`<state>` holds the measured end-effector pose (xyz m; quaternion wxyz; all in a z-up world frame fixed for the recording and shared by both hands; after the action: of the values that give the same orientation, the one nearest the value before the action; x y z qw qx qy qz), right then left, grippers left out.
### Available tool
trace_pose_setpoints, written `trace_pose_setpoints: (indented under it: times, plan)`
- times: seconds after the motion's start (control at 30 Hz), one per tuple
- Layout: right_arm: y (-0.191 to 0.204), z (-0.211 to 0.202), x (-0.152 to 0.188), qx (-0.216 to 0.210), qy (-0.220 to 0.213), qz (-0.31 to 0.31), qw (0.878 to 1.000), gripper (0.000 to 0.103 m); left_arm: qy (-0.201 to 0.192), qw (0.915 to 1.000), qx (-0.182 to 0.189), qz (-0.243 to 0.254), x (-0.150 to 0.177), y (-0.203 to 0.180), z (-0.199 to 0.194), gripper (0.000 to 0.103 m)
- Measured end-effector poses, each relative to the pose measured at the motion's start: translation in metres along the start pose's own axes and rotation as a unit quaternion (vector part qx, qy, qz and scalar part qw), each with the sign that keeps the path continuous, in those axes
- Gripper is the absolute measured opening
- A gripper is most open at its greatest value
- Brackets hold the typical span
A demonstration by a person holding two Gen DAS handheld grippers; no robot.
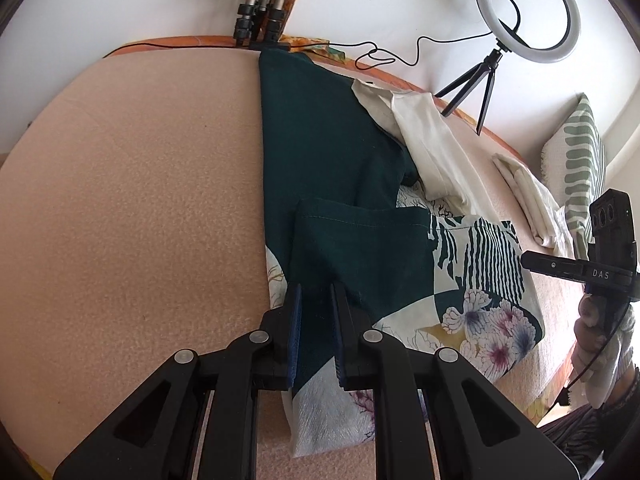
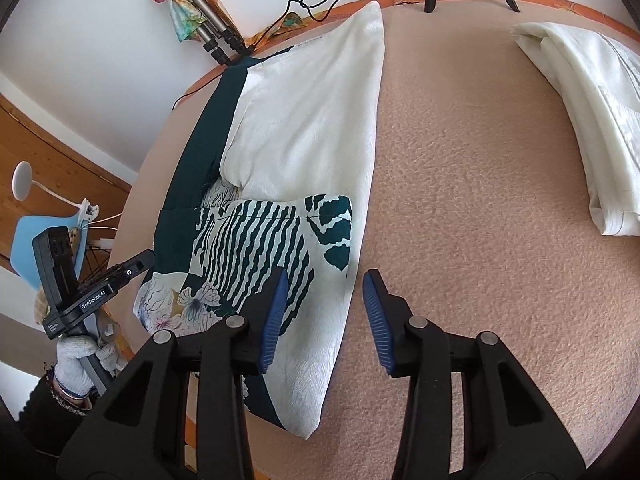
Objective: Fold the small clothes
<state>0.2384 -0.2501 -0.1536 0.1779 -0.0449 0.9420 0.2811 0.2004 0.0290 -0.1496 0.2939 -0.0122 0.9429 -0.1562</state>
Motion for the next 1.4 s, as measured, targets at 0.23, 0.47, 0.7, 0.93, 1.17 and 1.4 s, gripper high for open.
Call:
trace_pose_setpoints:
  times: [0.23, 0.47, 0.7, 0.93, 1.17, 1.4]
  plan:
    - [0.0, 0.003, -0.002, 0.005, 0.001, 0.006, 1.0, 0.035, -0.007, 0.9998, -0.019, -0.004, -0.003, 0.0, -0.001, 0.034]
    - [0.012, 0.011, -0.001, 0.021, 0.007, -0.019, 1.0, 0.02, -0.016, 0.999, -0.038, 0.014, -0.004, -0.003, 0.0, 0.034]
    - [0.012, 0.008, -0.002, 0.025, 0.0, -0.021, 0.999, 0.017, -0.041, 0.9967, -0.054, 0.045, -0.012, -0.012, -0.006, 0.033]
    - [0.011, 0.005, -0.004, 0.026, -0.006, -0.02, 0.999, 0.017, -0.012, 0.9988, -0.028, 0.038, -0.015, -0.015, 0.009, 0.033]
    - [0.014, 0.006, -0.004, 0.027, -0.008, -0.028, 0.999, 0.015, -0.012, 0.9999, 0.001, 0.003, -0.014, -0.007, 0.008, 0.004]
    - [0.018, 0.002, -0.005, 0.025, -0.023, -0.035, 0.999, 0.009, -0.045, 0.9988, -0.014, 0.015, -0.016, -0.007, -0.007, 0.001]
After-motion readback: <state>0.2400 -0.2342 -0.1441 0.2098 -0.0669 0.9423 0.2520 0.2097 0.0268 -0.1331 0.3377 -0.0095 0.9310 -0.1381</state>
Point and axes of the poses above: each gripper's, at about its wrist camera, not at the fingertips, and z roughly the way its jaws point, y to its left, x to its underside, the point moved 2 cm from there along z, roughly the way its jaws point, and after that the axes turned 2 degrees about -y, right-handed, at the moved point
